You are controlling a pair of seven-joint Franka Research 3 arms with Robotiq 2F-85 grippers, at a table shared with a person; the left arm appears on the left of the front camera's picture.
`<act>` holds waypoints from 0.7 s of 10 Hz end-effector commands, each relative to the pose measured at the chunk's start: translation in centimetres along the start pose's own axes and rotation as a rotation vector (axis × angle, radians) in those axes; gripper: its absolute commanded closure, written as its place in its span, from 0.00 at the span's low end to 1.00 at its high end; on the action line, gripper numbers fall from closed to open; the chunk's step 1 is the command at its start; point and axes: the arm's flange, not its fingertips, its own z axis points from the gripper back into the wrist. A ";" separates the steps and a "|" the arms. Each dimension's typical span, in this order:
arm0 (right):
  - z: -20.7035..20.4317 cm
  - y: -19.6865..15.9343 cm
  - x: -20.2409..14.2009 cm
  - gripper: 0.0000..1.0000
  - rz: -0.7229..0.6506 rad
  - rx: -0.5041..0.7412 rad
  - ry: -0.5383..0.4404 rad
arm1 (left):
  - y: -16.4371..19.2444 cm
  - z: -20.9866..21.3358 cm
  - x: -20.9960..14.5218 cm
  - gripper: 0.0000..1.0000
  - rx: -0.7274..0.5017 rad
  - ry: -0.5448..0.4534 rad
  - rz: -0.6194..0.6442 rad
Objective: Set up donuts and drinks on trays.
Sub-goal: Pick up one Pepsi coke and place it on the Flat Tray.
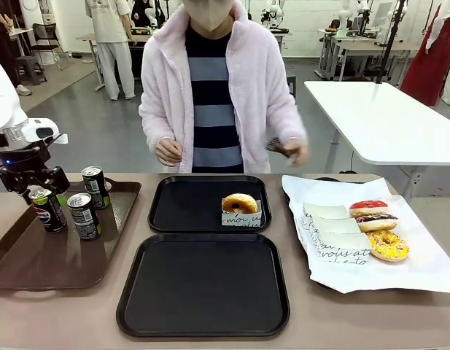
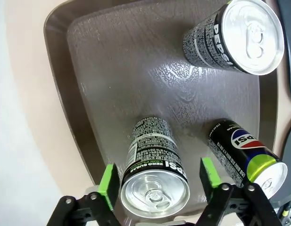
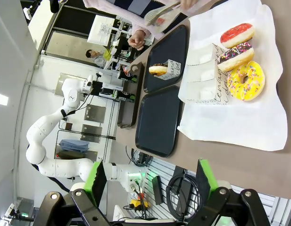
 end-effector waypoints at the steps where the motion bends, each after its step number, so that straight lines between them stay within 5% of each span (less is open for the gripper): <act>1: 0.1 0.1 0.2 0.00 0.015 0.021 -0.016 | 0.5 0.1 0.3 1.00 -0.008 -0.003 -0.008; 3: 0.1 0.1 0.2 0.00 0.015 0.021 -0.016 | 0.6 0.1 0.2 1.00 -0.004 -0.013 -0.012; 4: 0.1 0.1 0.2 0.00 0.015 0.021 -0.016 | 0.5 0.0 0.2 0.81 0.003 -0.010 -0.015; 6: 0.1 0.1 0.2 0.00 0.015 0.021 -0.016 | 0.5 0.0 0.1 1.00 0.005 -0.006 -0.014; 7: 0.1 0.1 0.2 0.00 0.015 0.021 -0.016 | 0.1 1.0 -0.3 1.00 0.063 -0.025 -0.024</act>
